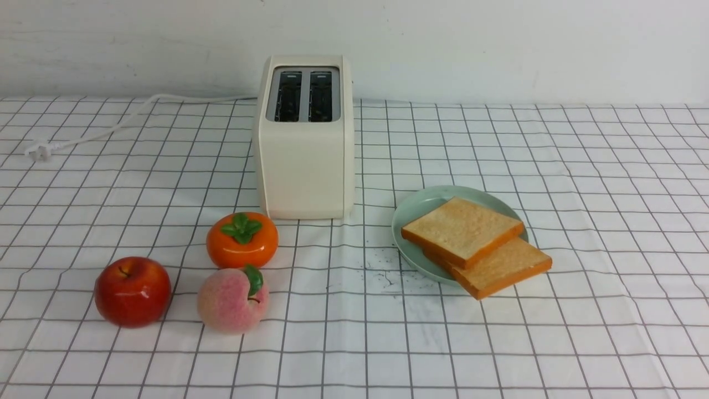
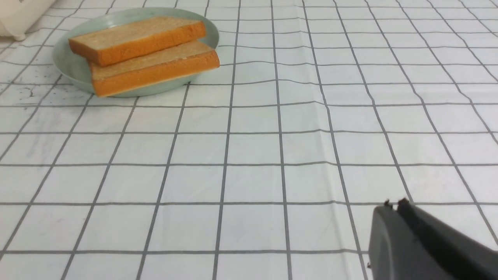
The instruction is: Take toasted bread from bread machine on white checkered table place on plate.
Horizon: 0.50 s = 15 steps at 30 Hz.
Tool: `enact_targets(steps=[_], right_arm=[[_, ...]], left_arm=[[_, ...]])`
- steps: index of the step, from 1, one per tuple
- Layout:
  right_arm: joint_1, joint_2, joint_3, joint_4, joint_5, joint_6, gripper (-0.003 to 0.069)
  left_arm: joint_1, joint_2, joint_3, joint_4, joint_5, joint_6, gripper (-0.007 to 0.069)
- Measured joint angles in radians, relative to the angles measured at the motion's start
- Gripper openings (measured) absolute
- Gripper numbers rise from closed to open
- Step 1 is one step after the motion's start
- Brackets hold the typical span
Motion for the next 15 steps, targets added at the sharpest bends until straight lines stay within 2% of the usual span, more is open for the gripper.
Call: enact_targets(steps=[15], right_arm=[[0.000,0.000,0.000,0.000,0.000,0.000,0.0034]], left_arm=[[0.000,0.000,0.000,0.001,0.005,0.000,-0.0013]])
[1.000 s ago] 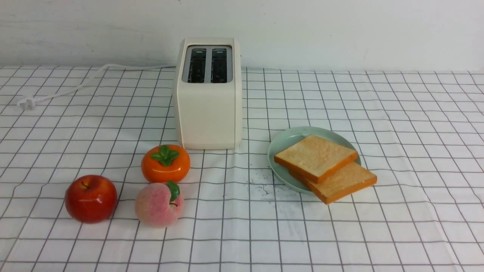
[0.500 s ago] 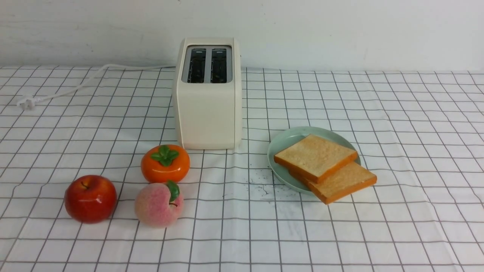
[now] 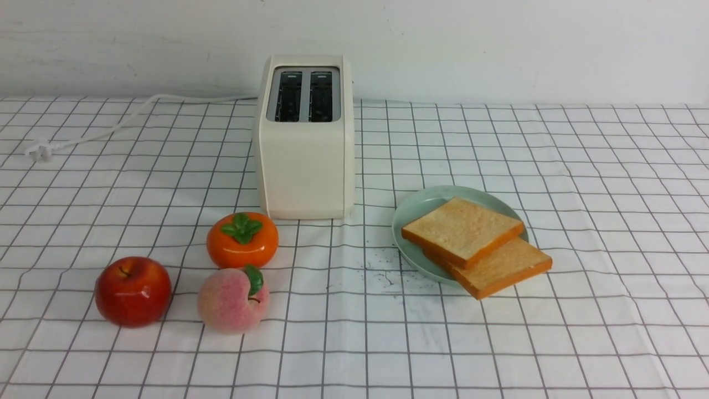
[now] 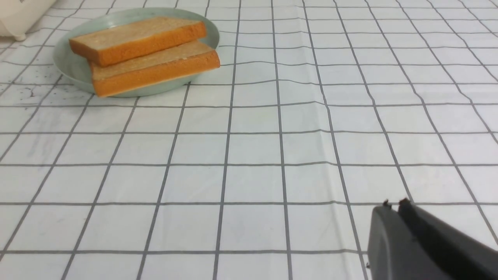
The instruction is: Take toasted bread from bread machine on white checkered table place on plate.
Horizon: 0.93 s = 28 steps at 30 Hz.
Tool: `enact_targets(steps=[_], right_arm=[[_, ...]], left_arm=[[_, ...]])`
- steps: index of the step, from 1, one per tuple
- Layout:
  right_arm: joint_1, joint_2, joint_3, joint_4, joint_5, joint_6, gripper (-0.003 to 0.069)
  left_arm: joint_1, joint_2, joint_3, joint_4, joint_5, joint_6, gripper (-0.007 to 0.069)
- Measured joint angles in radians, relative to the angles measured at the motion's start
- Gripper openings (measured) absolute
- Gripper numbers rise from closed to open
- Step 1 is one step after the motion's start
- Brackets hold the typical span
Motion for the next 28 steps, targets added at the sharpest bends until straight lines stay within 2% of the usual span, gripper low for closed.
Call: enact_targets(steps=[28], right_arm=[[0.000,0.000,0.000,0.000,0.000,0.000,0.0067]], left_arm=[[0.000,0.000,0.000,0.000,0.001,0.000,-0.0009]])
